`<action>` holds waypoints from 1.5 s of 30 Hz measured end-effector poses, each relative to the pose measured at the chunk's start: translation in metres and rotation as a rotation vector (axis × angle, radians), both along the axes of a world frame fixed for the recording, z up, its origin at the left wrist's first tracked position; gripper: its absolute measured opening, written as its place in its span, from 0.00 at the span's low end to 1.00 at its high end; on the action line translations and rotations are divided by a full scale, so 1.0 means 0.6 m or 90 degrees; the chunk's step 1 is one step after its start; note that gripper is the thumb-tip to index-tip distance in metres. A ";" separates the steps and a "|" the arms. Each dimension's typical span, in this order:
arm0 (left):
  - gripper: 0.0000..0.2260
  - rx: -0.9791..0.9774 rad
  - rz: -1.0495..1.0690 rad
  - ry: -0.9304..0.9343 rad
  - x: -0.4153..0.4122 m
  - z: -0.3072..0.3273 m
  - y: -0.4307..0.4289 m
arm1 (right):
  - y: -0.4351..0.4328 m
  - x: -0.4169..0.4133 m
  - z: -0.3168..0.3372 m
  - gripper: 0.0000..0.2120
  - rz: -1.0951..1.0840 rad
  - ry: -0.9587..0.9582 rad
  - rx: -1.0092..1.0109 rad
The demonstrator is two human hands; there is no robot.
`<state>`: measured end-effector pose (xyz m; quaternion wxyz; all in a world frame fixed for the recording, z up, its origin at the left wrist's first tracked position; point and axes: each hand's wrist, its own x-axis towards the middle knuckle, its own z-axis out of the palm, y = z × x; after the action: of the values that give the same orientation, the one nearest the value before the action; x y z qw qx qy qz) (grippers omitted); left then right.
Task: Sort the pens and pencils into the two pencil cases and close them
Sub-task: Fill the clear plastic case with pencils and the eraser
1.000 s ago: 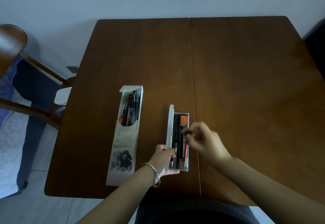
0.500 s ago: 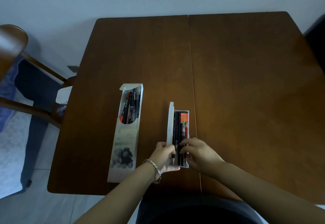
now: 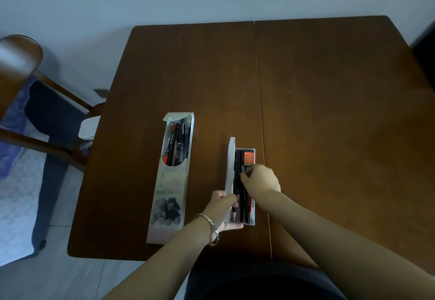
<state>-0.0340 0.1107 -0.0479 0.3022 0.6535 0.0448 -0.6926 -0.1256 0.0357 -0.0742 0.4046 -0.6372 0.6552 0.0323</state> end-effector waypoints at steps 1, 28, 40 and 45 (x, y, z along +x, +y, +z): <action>0.19 -0.001 0.000 -0.001 0.000 0.000 0.000 | -0.001 0.001 0.002 0.11 -0.006 0.001 -0.001; 0.16 -0.011 -0.068 -0.016 0.001 -0.004 0.001 | -0.043 0.033 0.002 0.04 -0.091 -0.009 0.143; 0.14 -0.016 -0.035 0.003 0.006 0.002 0.003 | -0.050 0.032 0.000 0.08 -0.093 -0.032 0.217; 0.12 -0.014 -0.002 0.012 0.007 0.000 0.004 | -0.046 0.030 0.009 0.09 -0.072 -0.034 0.202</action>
<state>-0.0297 0.1130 -0.0478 0.3075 0.6436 0.0392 -0.6998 -0.1077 0.0078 -0.0690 0.5187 -0.5276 0.6659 0.0957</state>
